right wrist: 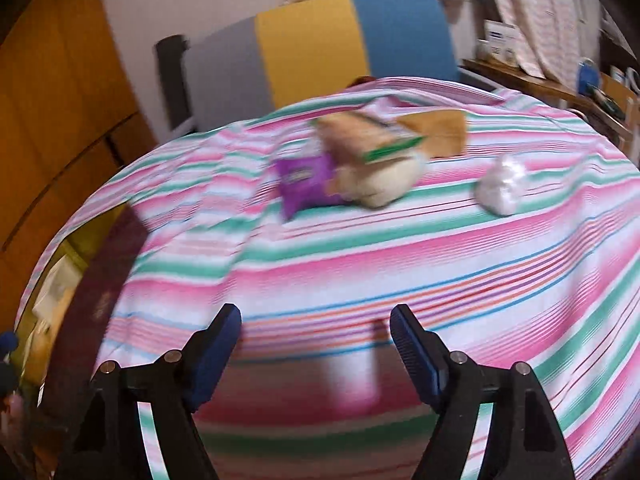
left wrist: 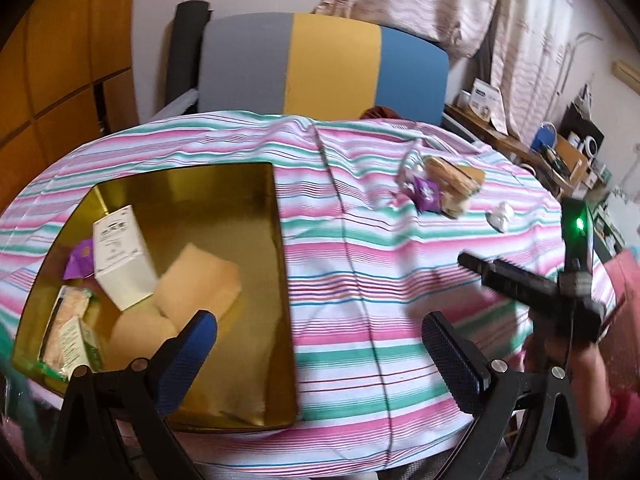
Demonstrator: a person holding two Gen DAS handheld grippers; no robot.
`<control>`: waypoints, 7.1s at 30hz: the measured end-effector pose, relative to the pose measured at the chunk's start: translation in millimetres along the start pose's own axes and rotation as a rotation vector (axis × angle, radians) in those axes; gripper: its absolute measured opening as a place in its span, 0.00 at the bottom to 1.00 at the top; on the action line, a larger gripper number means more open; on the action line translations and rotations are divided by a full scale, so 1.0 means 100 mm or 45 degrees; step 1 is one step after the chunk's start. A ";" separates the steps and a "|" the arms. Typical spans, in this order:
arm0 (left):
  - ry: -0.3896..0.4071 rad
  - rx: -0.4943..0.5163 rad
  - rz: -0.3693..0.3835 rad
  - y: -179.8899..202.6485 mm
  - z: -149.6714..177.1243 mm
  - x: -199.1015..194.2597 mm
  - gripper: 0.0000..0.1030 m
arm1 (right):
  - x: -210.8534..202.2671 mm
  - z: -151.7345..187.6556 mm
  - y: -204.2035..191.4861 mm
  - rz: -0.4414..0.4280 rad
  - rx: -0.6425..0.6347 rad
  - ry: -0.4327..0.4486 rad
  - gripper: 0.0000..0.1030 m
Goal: Organize objects
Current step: 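Move the right tool back to the table and grasp the cream mesh-wrapped bundle, then grasp a purple snack packet with the left tool while right tool holds the bundle, then carry the purple packet into the gold tin and open the left tool, then carry the cream bundle into the gold tin and open the right tool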
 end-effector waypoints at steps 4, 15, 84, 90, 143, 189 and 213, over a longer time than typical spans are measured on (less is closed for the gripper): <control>-0.033 0.019 0.026 0.17 0.03 0.07 1.00 | 0.18 -0.28 0.34 0.109 -0.002 0.010 0.76; -0.099 0.062 0.027 0.36 0.12 0.25 1.00 | 0.70 -0.92 0.50 0.136 -0.149 0.024 0.77; 0.337 0.306 -0.027 1.28 -0.78 1.39 0.33 | 0.14 -0.50 0.86 0.179 0.137 0.279 0.61; 0.355 0.249 -0.016 1.19 -0.64 1.20 0.33 | 0.10 -0.51 0.69 0.214 0.022 0.305 0.47; 0.327 -0.176 -0.036 -0.40 -0.05 -0.09 0.32 | -0.01 -0.56 0.06 0.122 -0.250 0.319 0.27; 0.303 -0.449 -0.209 -1.29 0.24 -0.34 1.00 | 0.44 -0.50 0.74 0.473 -0.301 0.002 0.50; 0.417 -0.599 -0.451 -1.92 0.09 -0.81 1.00 | -0.62 0.09 -1.88 -0.648 -0.322 -0.037 0.48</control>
Point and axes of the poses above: each gripper's, at about its wrist camera, not at the fingertips, and x roughly the way its jaws point, y to its right, z to its underside, the point moved 10 cm from there along x, roughly the way its jaws point, and after that the axes turned 2 degrees about z, right-handed, at the moved point
